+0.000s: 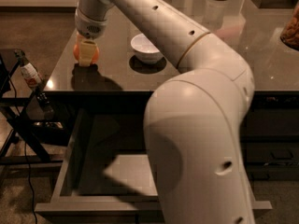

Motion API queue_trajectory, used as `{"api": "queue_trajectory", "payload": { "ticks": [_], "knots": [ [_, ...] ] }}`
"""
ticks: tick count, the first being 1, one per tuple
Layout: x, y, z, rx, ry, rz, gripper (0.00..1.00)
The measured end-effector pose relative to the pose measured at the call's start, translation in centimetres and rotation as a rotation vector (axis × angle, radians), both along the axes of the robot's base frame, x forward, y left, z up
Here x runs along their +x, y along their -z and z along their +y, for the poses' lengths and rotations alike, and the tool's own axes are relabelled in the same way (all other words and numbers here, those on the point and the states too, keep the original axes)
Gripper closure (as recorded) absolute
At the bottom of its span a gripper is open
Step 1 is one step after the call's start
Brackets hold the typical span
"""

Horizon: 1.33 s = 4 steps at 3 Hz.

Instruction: Place orange into top drawer

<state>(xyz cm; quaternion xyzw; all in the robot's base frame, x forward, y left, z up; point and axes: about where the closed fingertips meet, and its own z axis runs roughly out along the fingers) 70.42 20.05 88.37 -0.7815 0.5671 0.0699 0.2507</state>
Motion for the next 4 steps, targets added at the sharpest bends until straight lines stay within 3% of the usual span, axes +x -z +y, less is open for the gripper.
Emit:
{"api": "queue_trajectory", "payload": {
  "ticks": [1,2,4],
  "knots": [
    [-2.0,-0.6,-0.8,0.017,0.003,-0.019,1.00],
    [-7.4,-1.1,-4.5,0.077,0.048,-0.080,1.00],
    [-7.3,-0.8,-4.1,0.072,0.041,-0.071,1.00]
  ]
}}
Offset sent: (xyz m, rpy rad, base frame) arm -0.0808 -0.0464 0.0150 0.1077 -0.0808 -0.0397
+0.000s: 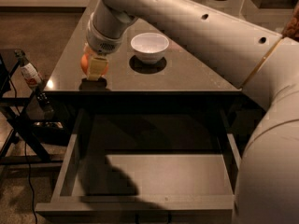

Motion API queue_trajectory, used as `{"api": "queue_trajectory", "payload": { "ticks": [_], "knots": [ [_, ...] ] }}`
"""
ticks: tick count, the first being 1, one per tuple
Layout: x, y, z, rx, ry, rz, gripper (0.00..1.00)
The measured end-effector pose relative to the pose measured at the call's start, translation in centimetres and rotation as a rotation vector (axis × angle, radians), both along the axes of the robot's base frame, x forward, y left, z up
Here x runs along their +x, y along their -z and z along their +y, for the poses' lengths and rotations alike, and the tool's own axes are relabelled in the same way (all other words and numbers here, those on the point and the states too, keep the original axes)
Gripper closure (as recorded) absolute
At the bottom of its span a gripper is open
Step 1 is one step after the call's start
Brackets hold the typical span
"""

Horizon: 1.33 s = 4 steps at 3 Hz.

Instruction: Place orange into top drawer

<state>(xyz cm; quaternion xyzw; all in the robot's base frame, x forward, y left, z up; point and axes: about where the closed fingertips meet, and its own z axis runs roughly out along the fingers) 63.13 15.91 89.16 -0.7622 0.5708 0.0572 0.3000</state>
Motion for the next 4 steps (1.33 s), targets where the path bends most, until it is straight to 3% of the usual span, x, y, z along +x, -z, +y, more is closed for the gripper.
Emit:
{"api": "queue_trajectory", "payload": {
  "ticks": [1,2,3,4],
  "knots": [
    [-2.1,-0.7,-1.1,-0.001,0.035,-0.006,1.00],
    [-7.1,-2.0,-3.4,0.014,0.126,-0.019,1.00],
    [-12.4,-1.8,-5.7,-0.017,0.208,-0.025,1.00],
    [-12.4,-1.8,-5.7,-0.017,0.208,-0.024,1.00]
  ]
}}
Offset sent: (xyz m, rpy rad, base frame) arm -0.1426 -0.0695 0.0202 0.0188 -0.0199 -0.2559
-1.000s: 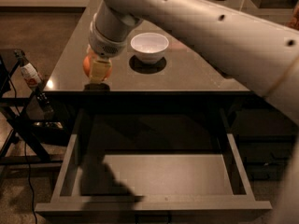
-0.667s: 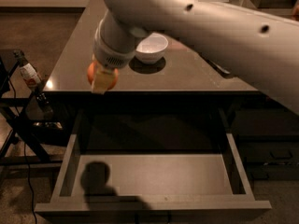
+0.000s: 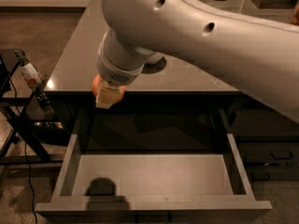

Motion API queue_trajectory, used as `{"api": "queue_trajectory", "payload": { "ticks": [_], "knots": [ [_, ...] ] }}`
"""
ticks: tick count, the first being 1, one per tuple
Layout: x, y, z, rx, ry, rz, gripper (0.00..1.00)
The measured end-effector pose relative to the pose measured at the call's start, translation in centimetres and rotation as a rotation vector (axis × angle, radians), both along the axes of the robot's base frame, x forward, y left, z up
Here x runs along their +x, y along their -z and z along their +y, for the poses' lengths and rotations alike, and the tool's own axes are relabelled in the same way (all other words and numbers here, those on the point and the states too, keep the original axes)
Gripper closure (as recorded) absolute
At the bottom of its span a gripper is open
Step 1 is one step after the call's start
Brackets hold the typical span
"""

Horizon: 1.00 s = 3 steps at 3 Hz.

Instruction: Place orange into top drawer

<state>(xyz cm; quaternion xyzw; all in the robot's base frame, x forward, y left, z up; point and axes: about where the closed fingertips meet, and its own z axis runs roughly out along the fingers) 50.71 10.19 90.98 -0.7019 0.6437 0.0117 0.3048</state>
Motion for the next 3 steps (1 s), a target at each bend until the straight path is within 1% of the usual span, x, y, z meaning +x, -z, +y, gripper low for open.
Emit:
{"api": "queue_trajectory", "payload": {
  "ticks": [1,2,3],
  "knots": [
    [-1.3,2.8,-0.8,0.018,0.049,0.056,1.00],
    [-3.1,7.5,-2.1,0.068,0.123,0.133,1.00],
    [-3.6,11.4,-2.8,0.113,0.163,0.184,1.00]
  ]
}}
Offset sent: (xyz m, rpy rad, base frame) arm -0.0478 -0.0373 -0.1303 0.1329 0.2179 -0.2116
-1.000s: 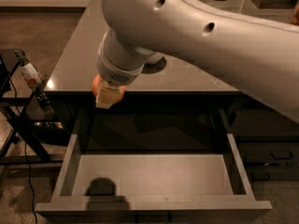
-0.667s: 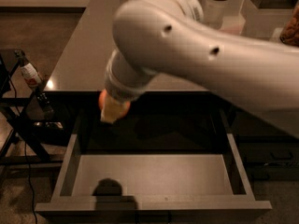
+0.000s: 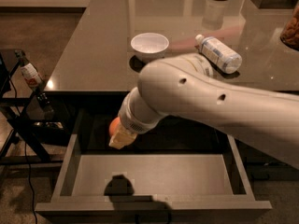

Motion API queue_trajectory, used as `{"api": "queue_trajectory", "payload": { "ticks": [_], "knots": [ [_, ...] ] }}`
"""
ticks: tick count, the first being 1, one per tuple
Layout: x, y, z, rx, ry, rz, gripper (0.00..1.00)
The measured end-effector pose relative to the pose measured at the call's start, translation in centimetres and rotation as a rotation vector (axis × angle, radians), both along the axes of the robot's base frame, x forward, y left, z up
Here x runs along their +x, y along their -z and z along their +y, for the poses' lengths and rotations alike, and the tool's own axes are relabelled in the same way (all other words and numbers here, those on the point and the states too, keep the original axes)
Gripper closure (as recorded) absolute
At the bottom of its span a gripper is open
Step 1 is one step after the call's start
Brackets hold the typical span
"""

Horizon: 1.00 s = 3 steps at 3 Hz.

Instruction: Place orange into top drawer

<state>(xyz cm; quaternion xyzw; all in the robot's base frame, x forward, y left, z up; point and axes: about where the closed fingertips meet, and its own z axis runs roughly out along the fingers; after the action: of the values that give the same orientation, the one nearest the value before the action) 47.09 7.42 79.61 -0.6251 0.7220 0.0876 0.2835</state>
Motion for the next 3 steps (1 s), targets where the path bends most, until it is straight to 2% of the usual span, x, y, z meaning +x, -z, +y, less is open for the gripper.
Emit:
{"api": "queue_trajectory", "payload": {
  "ticks": [1,2,3],
  "knots": [
    [0.9,5.6,-1.7,0.074,0.046,0.041,1.00],
    [0.9,5.9,-1.8,0.075,0.053,0.043,1.00],
    [0.4,8.3,-3.4,0.104,0.110,0.048,1.00]
  ]
}}
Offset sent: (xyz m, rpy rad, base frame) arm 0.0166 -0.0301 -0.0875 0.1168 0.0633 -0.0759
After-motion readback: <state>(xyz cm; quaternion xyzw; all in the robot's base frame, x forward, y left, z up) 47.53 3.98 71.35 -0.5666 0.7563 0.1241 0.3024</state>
